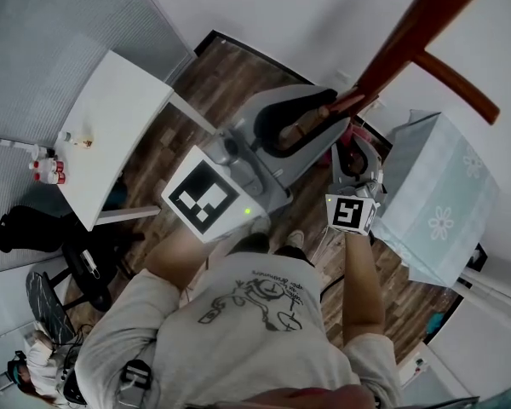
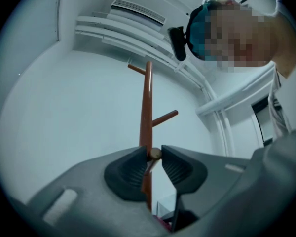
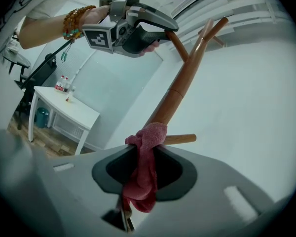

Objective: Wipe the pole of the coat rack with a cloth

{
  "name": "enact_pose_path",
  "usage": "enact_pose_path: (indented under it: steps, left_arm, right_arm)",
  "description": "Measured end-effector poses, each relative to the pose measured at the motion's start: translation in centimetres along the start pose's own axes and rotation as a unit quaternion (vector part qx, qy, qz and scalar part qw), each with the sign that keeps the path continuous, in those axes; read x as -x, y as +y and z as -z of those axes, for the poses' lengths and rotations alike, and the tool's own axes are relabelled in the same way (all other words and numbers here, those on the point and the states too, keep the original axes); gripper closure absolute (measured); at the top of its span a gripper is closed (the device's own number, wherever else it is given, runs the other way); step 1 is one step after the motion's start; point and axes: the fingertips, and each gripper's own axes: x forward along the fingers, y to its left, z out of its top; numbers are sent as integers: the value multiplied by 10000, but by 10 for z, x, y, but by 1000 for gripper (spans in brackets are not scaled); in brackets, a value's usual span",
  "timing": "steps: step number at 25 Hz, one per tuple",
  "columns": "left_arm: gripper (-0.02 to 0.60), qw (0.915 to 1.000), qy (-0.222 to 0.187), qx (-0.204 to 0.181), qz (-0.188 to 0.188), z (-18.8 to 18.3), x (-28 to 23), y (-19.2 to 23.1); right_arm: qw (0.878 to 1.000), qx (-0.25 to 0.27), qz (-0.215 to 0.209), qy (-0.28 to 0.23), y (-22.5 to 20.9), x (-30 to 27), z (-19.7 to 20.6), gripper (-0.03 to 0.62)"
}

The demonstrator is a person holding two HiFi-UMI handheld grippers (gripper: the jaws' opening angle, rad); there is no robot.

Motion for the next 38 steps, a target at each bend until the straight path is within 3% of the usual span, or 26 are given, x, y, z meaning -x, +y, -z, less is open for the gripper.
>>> enact_pose_path:
  steps: [5,15,18,27,38]
  left_arm:
    - [489,10000,1,24,10,0,-4,2]
    - [499,9999,-26,-4,110,-7,7,-2]
    - [499,10000,45,21,54,-7,11,-1]
    - [486,9994,60,-239,-262,-8,8,5]
    - [416,9987,25,-287,-414,-21,23,22]
  right_arm:
    - [9996,256,27,-121,-26,3,-11,488]
    - [9952,625,644,-398,-117,7,-63,488]
    - [9953,395,697,-553,-127,19,-81,488]
    - [9874,-1043,610,-1027,-130,96,-141,488]
    - [9817,-1333,108,-1359,-98,145,-199,488]
